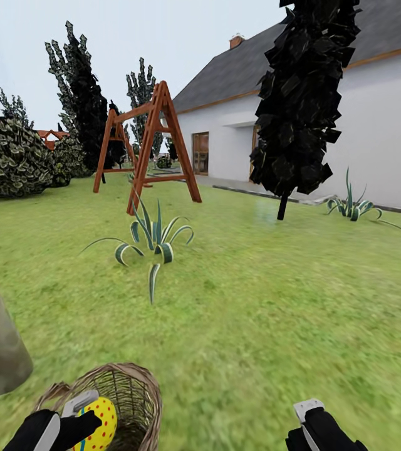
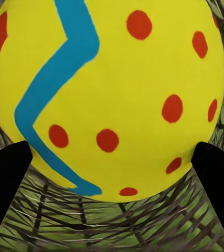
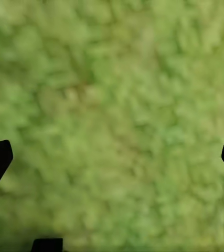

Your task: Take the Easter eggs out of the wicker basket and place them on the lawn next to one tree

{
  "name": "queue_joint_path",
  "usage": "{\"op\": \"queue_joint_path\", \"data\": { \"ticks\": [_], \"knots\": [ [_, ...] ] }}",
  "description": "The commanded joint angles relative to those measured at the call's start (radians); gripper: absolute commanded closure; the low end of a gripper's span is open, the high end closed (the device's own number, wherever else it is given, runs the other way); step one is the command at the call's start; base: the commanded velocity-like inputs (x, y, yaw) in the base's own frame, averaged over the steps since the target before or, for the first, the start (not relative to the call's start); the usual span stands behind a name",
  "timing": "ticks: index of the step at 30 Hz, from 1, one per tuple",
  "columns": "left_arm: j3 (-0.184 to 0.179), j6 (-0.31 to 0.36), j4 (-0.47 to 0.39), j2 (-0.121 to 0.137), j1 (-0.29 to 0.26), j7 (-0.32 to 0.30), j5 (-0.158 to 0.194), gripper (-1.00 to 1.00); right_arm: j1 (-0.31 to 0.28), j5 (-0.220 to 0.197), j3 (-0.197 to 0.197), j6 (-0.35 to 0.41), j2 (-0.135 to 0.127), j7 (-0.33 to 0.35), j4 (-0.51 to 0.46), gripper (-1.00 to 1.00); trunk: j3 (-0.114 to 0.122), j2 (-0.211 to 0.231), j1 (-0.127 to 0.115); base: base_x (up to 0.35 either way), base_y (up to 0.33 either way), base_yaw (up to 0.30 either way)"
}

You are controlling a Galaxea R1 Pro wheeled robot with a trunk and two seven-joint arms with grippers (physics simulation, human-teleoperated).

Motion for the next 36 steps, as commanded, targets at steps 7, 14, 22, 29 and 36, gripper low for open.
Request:
{"op": "queue_joint_path", "data": {
  "ticks": [7, 14, 22, 29, 36],
  "knots": [
    [0.004, 0.006, -0.001, 0.000, 0.000, -0.005, -0.003, 1.00, 0.000, 0.005, 0.005, 0.006, -0.001, 0.000, -0.001, -1.00, 0.021, 0.049, -0.027, -0.127, 0.000, 0.000],
    [0.005, 0.006, -0.001, -0.002, 0.000, -0.005, -0.001, 1.00, 0.000, 0.004, 0.005, 0.007, -0.002, 0.001, -0.001, -1.00, 0.043, 0.098, -0.054, -0.016, 0.000, 0.000],
    [0.006, 0.006, -0.001, -0.002, 0.000, -0.004, -0.001, 1.00, 0.000, 0.006, 0.007, 0.007, -0.002, 0.002, -0.001, -1.00, 0.068, 0.154, -0.085, 0.000, 0.000, -0.052],
    [0.004, 0.005, -0.001, -0.018, 0.000, -0.004, -0.006, 1.00, 0.000, 0.008, 0.008, 0.007, -0.001, 0.002, -0.001, -1.00, 0.087, 0.203, -0.111, 0.000, -0.030, -0.199],
    [0.004, 0.003, -0.001, -0.022, 0.000, -0.004, -0.007, 1.00, 0.000, 0.008, 0.008, 0.007, -0.001, 0.002, -0.001, -1.00, 0.109, 0.252, -0.138, -0.197, 0.008, -0.004]
  ]
}}
